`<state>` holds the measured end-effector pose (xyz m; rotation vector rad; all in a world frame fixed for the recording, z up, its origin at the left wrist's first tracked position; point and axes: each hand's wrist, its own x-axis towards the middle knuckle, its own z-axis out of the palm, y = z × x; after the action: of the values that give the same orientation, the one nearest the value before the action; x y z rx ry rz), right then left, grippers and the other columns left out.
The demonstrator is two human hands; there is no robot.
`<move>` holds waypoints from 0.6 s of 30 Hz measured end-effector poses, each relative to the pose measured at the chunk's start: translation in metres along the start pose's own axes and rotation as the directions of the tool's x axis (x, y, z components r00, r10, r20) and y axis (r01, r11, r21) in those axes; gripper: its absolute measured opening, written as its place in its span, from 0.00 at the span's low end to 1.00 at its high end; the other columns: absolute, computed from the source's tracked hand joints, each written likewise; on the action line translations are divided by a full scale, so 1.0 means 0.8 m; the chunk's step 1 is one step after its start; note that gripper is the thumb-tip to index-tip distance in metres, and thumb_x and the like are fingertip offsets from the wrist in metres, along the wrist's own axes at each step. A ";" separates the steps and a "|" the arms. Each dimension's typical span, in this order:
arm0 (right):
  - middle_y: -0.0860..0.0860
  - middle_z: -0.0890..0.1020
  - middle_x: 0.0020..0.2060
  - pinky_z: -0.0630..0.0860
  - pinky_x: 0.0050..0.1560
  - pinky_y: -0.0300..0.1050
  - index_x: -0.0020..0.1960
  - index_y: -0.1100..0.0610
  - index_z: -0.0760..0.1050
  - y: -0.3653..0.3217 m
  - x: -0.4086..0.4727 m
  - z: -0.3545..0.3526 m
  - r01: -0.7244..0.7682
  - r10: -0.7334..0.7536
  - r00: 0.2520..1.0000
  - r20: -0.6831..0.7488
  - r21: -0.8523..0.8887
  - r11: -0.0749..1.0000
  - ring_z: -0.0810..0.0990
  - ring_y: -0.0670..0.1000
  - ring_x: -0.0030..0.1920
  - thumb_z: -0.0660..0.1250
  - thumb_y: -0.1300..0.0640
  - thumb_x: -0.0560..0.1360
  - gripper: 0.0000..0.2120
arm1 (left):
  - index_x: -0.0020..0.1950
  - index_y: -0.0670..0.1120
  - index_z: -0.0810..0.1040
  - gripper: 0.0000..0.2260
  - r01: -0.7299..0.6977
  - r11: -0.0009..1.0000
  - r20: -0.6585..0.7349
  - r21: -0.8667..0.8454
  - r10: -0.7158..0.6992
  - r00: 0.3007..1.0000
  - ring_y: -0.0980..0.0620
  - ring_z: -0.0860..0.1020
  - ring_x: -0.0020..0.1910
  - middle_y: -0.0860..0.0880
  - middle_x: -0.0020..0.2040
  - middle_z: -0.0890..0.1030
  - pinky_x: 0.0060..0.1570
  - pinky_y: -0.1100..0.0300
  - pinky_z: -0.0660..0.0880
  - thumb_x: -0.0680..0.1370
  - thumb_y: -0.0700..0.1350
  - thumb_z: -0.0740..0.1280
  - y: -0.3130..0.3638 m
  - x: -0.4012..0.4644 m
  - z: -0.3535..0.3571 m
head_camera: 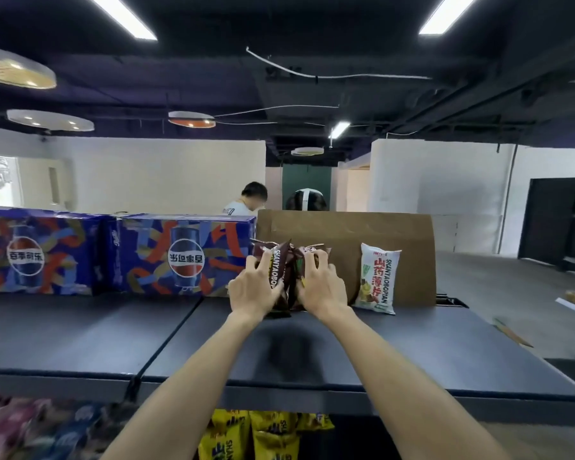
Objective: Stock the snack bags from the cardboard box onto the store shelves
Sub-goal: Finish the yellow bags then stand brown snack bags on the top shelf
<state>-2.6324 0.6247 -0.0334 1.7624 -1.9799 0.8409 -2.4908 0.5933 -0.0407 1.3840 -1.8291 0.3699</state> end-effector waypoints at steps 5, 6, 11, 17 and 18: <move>0.55 0.55 0.73 0.77 0.43 0.55 0.75 0.52 0.56 0.006 0.013 0.041 -0.035 0.035 0.999 -0.009 -0.013 0.999 0.69 0.61 0.59 0.63 0.54 0.77 0.29 | 0.73 0.53 0.61 0.31 0.019 0.997 0.013 -0.075 -0.018 1.000 0.42 0.80 0.48 0.44 0.59 0.71 0.39 0.51 0.77 0.74 0.62 0.64 -0.008 -0.001 0.036; 0.55 0.54 0.74 0.77 0.45 0.56 0.76 0.53 0.54 0.009 0.014 0.050 -0.041 0.041 0.999 -0.006 -0.015 0.999 0.67 0.61 0.60 0.62 0.53 0.78 0.30 | 0.74 0.54 0.59 0.33 0.050 0.993 0.031 -0.111 -0.046 0.998 0.42 0.79 0.49 0.44 0.59 0.70 0.40 0.51 0.77 0.73 0.63 0.64 -0.009 -0.003 0.042; 0.59 0.55 0.76 0.74 0.52 0.57 0.78 0.56 0.54 0.026 0.008 0.103 -0.006 0.003 0.996 -0.092 -0.032 0.999 0.69 0.63 0.54 0.61 0.44 0.78 0.34 | 0.77 0.60 0.48 0.39 0.052 0.981 0.096 -0.187 -0.034 0.995 0.42 0.76 0.53 0.45 0.59 0.67 0.44 0.51 0.76 0.71 0.66 0.64 -0.016 -0.019 0.073; 0.60 0.52 0.77 0.72 0.56 0.57 0.79 0.56 0.52 0.037 0.014 0.121 0.046 -0.054 0.988 -0.145 -0.058 0.997 0.69 0.65 0.57 0.57 0.43 0.78 0.34 | 0.77 0.60 0.47 0.40 0.056 0.986 0.084 -0.159 -0.042 0.996 0.41 0.75 0.51 0.44 0.58 0.66 0.43 0.50 0.76 0.71 0.66 0.63 -0.017 -0.017 0.086; 0.60 0.52 0.77 0.72 0.56 0.57 0.79 0.56 0.52 0.037 0.014 0.122 0.049 -0.057 0.988 -0.144 -0.056 0.997 0.69 0.65 0.57 0.56 0.43 0.78 0.34 | 0.78 0.60 0.47 0.39 0.053 0.987 0.079 -0.154 -0.041 0.996 0.42 0.75 0.50 0.44 0.58 0.66 0.42 0.51 0.76 0.72 0.66 0.62 -0.018 -0.017 0.086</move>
<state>-2.6518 0.5548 -0.1062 1.6673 -1.8375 0.8660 -2.5052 0.5530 -0.0984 1.3458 -1.8409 0.1478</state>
